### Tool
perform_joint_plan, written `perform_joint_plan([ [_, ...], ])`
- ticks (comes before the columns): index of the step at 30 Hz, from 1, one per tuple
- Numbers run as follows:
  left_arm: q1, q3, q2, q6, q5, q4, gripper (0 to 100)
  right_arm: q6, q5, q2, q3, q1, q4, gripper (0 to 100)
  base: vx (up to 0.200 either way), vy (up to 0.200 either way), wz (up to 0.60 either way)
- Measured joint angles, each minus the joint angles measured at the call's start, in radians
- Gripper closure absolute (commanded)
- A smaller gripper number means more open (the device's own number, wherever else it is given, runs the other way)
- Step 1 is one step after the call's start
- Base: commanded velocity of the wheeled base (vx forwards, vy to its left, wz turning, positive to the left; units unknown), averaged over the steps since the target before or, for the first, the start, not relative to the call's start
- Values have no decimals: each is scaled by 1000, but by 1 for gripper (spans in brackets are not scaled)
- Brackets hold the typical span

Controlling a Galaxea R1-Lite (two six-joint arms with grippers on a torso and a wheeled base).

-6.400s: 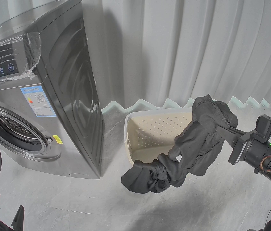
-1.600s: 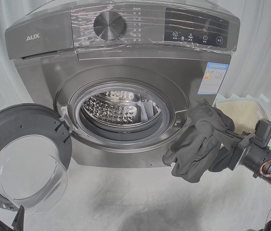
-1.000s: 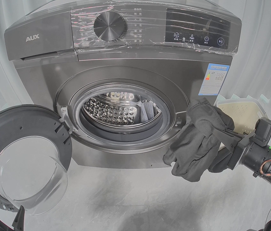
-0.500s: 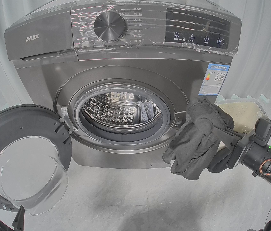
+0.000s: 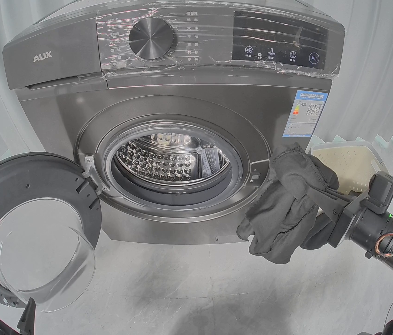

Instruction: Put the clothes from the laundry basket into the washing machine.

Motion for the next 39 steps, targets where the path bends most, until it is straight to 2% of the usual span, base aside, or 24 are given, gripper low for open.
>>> perform_joint_plan([
  [3, 0, 0, 0, 10, 0, -1, 0, 0, 0, 0, 6, 6, 0, 100, 0, 0, 0],
  [12, 0, 0, 0, 10, 0, -1, 0, -4, 2, 0, 17, 29, 6, 100, 0, 0, 0],
  [16, 1, 0, 0, 10, 1, -1, 0, 1, 3, 0, 17, 62, 2, 100, -200, 0, 0],
  [23, 0, 0, 0, 11, 0, -1, 0, 6, 25, 10, 6, 89, -2, 100, -29, 0, 0],
  [35, 1, 0, 0, 11, -1, -1, 0, 41, 22, 113, -108, 120, -48, 100, 0, 0, 0],
  [39, 1, 0, 0, 15, -2, -4, 0, 38, -5, 179, -138, 126, -106, 100, 0, 0, 0],
])
